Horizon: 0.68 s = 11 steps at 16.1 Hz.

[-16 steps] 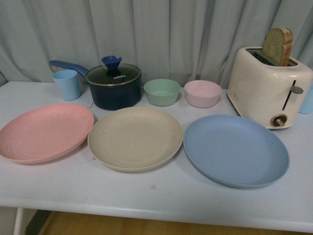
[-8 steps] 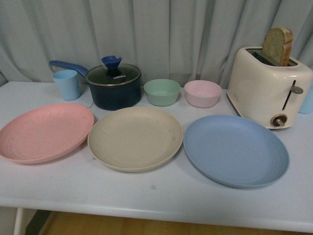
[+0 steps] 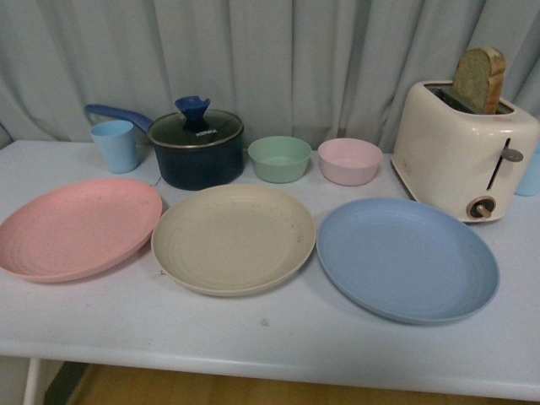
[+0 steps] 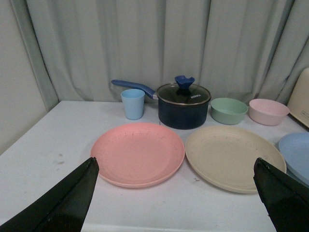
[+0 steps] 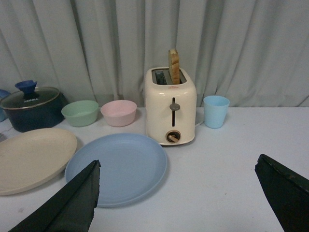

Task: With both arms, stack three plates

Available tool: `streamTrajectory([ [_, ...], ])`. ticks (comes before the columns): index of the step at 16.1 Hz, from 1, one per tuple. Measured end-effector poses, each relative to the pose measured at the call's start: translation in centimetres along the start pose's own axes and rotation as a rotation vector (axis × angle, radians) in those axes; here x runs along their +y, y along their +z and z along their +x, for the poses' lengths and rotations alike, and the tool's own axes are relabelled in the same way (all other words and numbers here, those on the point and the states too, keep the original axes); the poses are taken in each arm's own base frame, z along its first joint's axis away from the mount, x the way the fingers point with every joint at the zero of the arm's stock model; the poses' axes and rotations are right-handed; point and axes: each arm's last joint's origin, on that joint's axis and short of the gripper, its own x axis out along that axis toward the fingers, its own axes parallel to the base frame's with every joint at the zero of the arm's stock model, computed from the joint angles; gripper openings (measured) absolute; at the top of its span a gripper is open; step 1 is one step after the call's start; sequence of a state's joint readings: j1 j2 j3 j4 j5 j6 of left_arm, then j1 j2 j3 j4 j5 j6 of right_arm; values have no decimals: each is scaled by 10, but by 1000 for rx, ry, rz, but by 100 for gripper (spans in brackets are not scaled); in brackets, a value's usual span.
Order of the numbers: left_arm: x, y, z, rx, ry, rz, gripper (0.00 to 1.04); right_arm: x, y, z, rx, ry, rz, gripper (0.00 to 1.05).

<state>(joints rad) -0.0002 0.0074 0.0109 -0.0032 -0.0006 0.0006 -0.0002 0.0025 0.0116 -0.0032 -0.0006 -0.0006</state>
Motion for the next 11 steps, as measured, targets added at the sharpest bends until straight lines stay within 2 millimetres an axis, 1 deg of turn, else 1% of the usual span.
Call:
streamTrajectory([
  [11,0,0,0,0,0,0,98,0,0,0,0,0,0,98],
])
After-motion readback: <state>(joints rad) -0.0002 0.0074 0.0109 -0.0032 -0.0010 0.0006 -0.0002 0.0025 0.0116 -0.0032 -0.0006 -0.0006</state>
